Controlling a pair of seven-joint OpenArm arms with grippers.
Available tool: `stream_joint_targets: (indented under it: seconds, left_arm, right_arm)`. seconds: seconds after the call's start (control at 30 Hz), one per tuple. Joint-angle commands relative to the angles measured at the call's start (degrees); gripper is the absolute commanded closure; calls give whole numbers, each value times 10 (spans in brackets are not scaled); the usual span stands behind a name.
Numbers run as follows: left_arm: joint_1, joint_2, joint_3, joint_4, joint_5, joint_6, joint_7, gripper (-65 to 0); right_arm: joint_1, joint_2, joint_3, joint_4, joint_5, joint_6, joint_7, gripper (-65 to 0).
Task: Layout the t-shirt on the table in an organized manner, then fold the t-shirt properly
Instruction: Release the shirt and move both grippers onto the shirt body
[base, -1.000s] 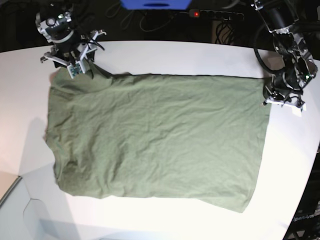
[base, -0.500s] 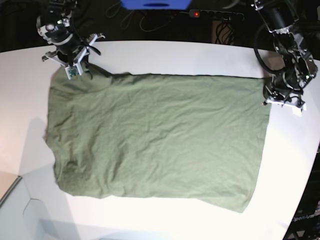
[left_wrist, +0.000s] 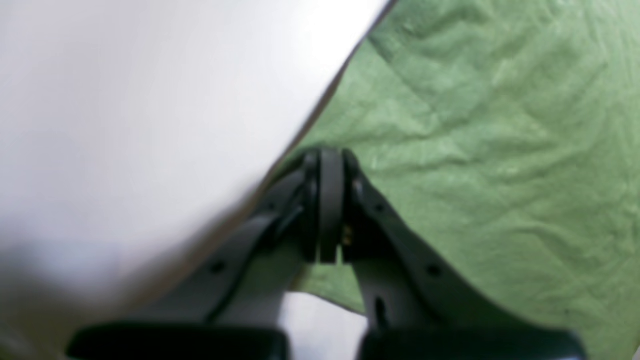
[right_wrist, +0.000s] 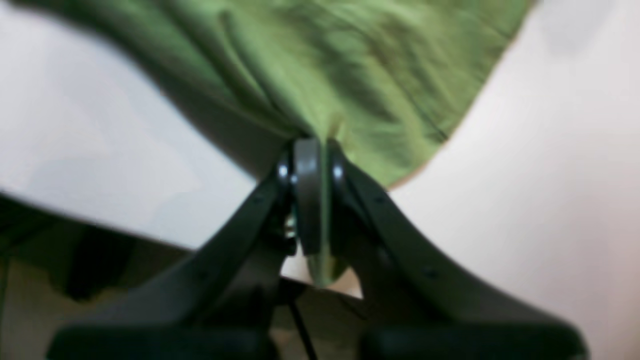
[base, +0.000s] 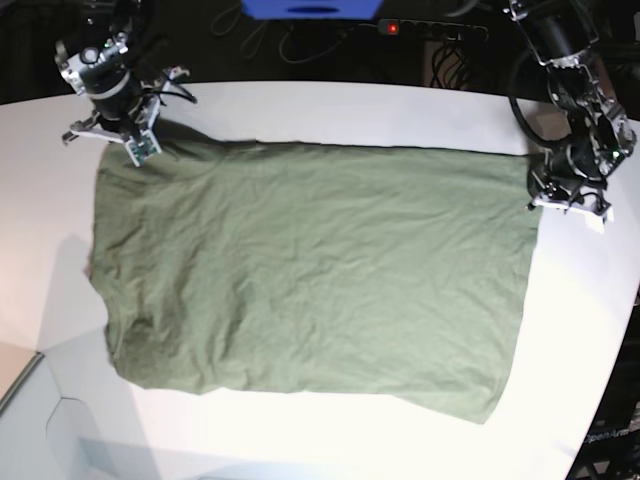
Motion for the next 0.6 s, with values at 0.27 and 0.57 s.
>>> stream_joint_targets:
  seconds: [0.27,0.57]
  left_arm:
    - [-8,-10,-2,10,-2,4,-2,0]
    - [-9,-10,-4,69,-3,4,-2,0]
  right_arm:
    - [-6,23,-44,25,-59,41,-56,-331]
    - [92,-39,108,36,-61,41,-54,-388]
